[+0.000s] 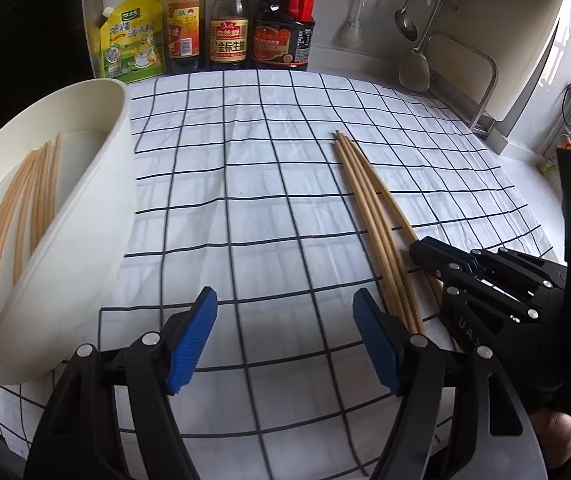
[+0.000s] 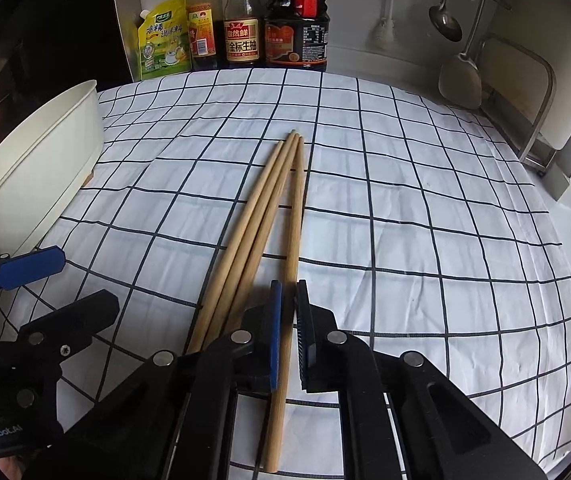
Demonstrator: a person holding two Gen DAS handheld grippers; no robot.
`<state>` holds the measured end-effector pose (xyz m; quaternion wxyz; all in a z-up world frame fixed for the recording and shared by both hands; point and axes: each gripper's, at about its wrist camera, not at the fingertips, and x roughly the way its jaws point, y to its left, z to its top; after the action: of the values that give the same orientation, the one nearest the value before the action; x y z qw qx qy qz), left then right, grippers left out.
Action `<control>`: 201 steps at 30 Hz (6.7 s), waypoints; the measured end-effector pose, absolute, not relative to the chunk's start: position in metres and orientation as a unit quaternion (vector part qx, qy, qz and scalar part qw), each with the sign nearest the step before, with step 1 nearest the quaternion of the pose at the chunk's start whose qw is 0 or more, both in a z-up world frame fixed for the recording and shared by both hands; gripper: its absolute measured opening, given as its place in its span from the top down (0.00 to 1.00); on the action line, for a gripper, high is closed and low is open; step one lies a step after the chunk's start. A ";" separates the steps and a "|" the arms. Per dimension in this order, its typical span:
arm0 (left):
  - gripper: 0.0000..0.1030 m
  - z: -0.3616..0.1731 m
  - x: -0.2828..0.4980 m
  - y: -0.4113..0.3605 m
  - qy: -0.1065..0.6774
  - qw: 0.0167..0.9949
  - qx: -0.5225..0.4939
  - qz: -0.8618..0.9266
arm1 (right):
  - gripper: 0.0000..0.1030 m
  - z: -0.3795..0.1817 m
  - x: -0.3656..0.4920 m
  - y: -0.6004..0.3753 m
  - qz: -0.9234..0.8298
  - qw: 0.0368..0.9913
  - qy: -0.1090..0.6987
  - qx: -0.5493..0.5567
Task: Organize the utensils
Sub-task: 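Position the left tool over the chopstick row while the right tool aligns beside it, then close the right tool on one chopstick while the left tool grasps another, then carry the left tool's chopstick over the basin while the right tool carries its own, then lower the left tool's chopstick into the water while the right tool lowers its own, then open the left tool in the basin while the right tool releases its chopstick, then withdraw the left tool from the basin while the right tool returns to the chopsticks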
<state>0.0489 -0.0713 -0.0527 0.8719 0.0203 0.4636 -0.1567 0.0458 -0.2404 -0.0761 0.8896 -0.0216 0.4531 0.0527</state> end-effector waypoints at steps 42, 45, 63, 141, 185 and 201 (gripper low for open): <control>0.11 -0.073 0.075 -0.119 0.464 0.876 0.072 -0.110 | 0.85 -0.075 0.024 -0.307 0.036 0.893 0.445 0.057; 0.08 -0.077 0.075 -0.115 0.470 0.874 0.071 -0.105 | 0.85 -0.075 0.024 -0.307 0.036 0.893 0.444 0.057; 0.40 -0.073 0.070 -0.129 0.459 0.875 0.077 -0.132 | 0.85 -0.077 0.030 -0.298 0.029 0.899 0.436 0.021; 0.93 0.045 0.053 0.093 0.362 0.924 -0.007 -0.124 | 0.94 0.024 0.055 -0.099 0.160 0.921 0.350 0.065; 0.54 -0.002 0.092 0.179 0.411 0.910 -0.044 -0.023 | 0.89 -0.011 0.097 0.004 0.216 0.882 0.419 0.015; 0.37 0.009 0.060 0.158 0.397 0.916 -0.042 -0.033 | 0.86 0.005 0.061 -0.035 0.196 0.895 0.399 0.030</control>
<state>0.0601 0.1583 0.0089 0.9162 -0.0419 0.3972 -0.0325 0.0607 -0.0346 0.0054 0.8950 0.0301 0.3995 0.1964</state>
